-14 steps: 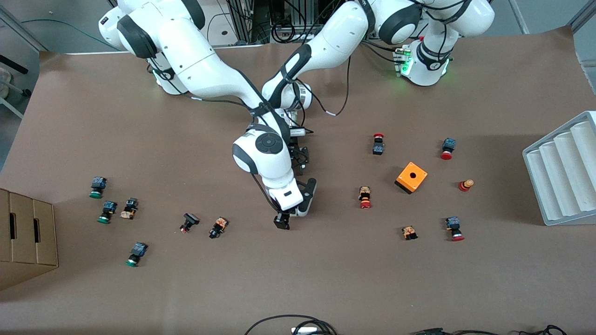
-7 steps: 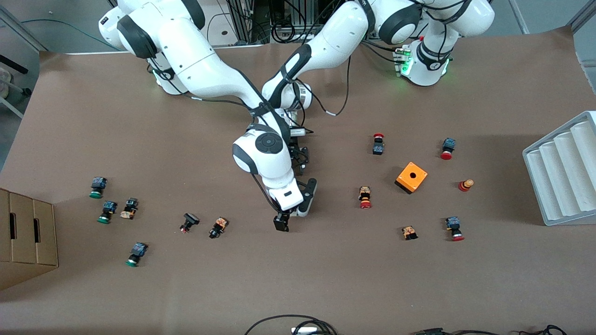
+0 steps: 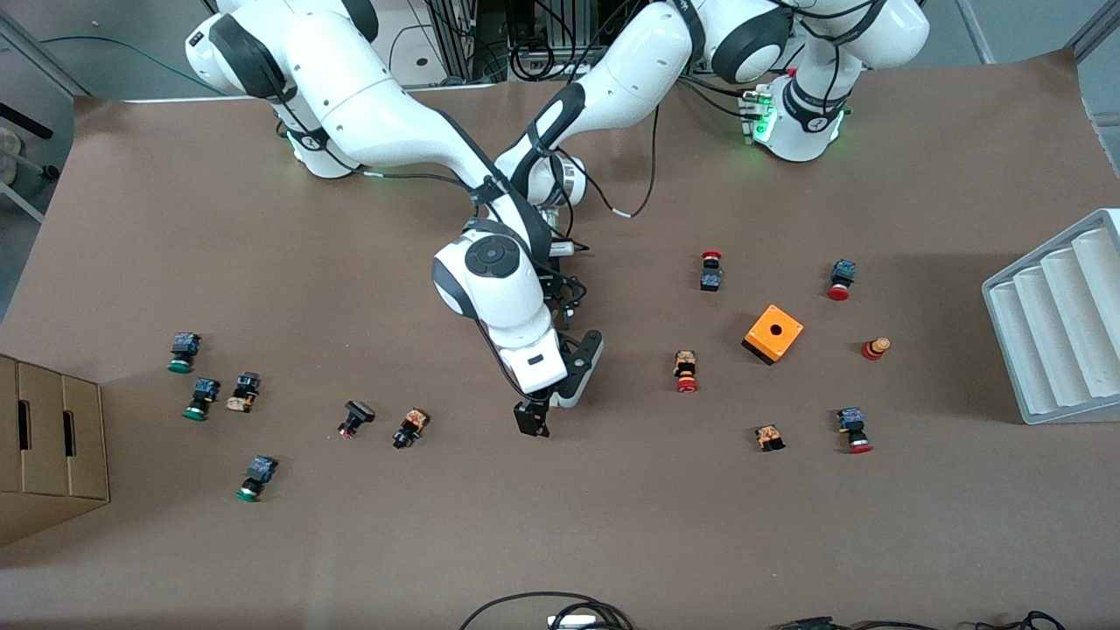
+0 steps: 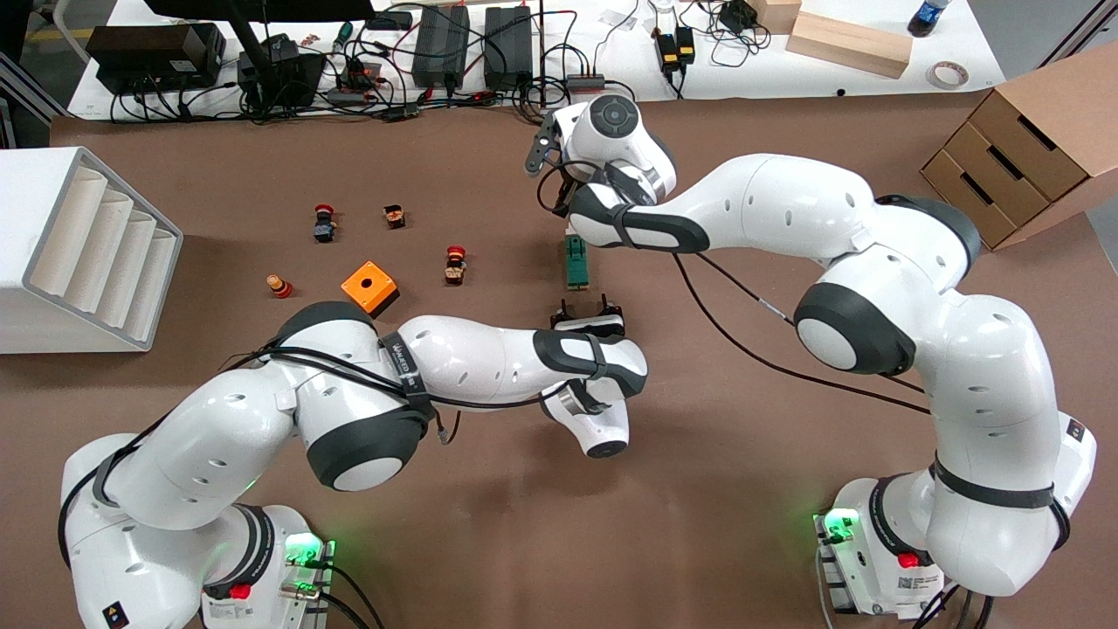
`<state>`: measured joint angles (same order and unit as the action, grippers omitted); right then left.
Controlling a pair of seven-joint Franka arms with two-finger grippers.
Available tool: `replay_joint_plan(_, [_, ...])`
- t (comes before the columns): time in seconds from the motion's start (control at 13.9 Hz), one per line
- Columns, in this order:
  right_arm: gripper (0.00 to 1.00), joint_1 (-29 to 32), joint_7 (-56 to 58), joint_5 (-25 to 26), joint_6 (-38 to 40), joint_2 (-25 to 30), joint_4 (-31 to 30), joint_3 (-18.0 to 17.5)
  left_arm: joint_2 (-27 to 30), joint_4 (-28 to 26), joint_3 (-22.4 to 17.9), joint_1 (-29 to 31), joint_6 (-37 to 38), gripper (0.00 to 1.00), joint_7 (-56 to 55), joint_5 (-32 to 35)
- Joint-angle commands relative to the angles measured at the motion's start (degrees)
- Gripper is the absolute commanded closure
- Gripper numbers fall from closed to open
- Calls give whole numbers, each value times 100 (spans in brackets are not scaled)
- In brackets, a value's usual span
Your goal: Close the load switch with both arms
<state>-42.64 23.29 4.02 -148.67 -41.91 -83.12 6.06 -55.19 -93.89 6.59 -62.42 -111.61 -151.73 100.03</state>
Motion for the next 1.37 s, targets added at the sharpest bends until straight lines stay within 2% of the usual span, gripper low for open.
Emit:
replay_joint_plan(0.0, [0, 80, 44, -138, 304, 306, -47, -17, -27, -7, -44, -78, 104, 12, -156, 52])
replay_joint_plan(0.36, [0, 370, 26, -251, 690, 667, -55, -17, -27, -16, -44, -104, 104, 12, -156, 52])
replay_joint_plan(0.58, [0, 511, 17, -1067, 954, 860, -73, 79, -27, -16, -44, -104, 113, 12, -156, 52])
replay_joint_plan(0.72, [0, 555, 26, -1402, 1042, 948, -73, 246, -44, -16, -44, -104, 113, 12, -156, 52])
replay_joint_plan(1.08, [0, 932, 17, -1456, 1639, 1264, -73, 246, -106, -16, -44, -104, 104, 12, -129, 236])
replay_joint_plan(1.3, [0, 1108, 17, -1456, 1736, 1317, -73, 246, -106, -59, -44, -104, 104, 12, -129, 263])
